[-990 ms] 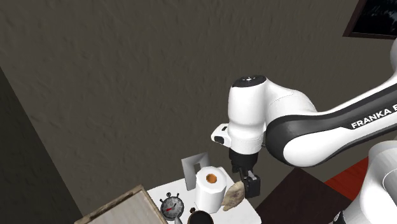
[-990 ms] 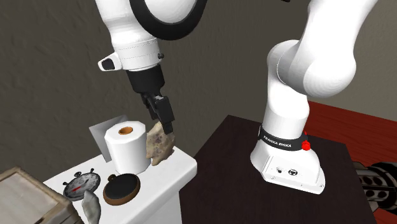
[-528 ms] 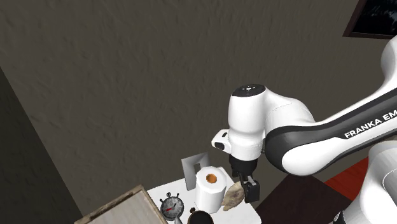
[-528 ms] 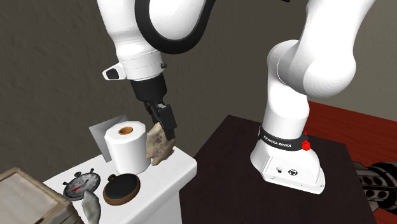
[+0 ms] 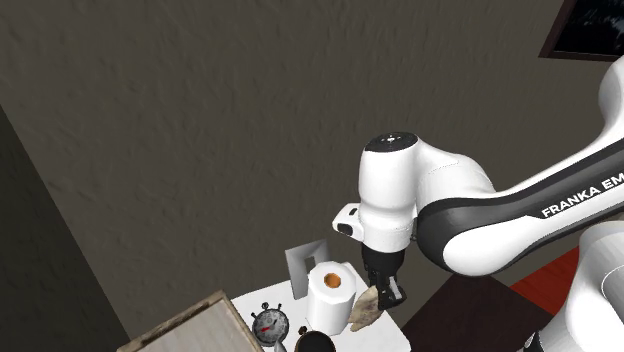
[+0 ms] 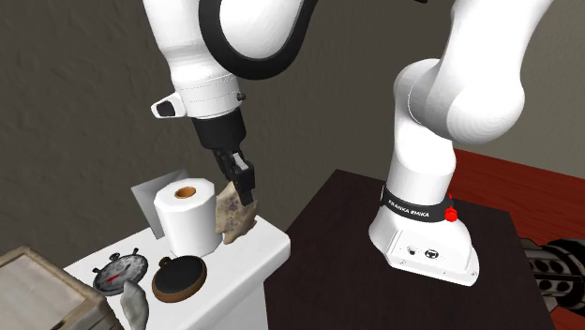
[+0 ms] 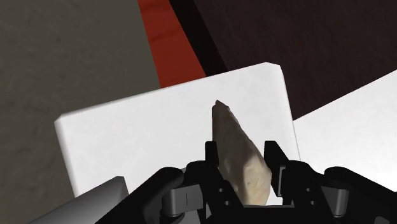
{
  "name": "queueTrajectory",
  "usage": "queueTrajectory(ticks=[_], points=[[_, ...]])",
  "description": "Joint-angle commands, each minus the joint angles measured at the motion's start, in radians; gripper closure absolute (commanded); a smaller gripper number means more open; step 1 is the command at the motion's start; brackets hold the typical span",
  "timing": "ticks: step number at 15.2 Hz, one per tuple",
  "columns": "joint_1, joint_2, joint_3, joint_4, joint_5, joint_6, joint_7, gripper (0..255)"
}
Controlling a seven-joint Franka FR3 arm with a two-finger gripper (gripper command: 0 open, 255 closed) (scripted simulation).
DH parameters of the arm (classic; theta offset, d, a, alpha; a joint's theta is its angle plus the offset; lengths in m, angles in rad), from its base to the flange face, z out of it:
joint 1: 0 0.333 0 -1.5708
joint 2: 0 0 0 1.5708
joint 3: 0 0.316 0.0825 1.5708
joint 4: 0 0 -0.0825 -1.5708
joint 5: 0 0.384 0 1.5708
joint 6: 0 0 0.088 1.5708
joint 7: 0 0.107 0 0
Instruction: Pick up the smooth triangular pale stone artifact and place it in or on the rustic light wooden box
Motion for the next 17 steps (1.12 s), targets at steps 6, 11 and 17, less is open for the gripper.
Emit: queueTrajectory(ticks=[6, 11, 17], points=[[0.001, -0.011, -0.001, 0.005, 0.002, -0.017, -0.002, 255], [0.004, -0.064, -0.007, 0.036, 0.007, -0.100, -0.010, 255], [0.006, -0.116, -0.014, 0.080, 0.011, -0.196, -0.017, 255]])
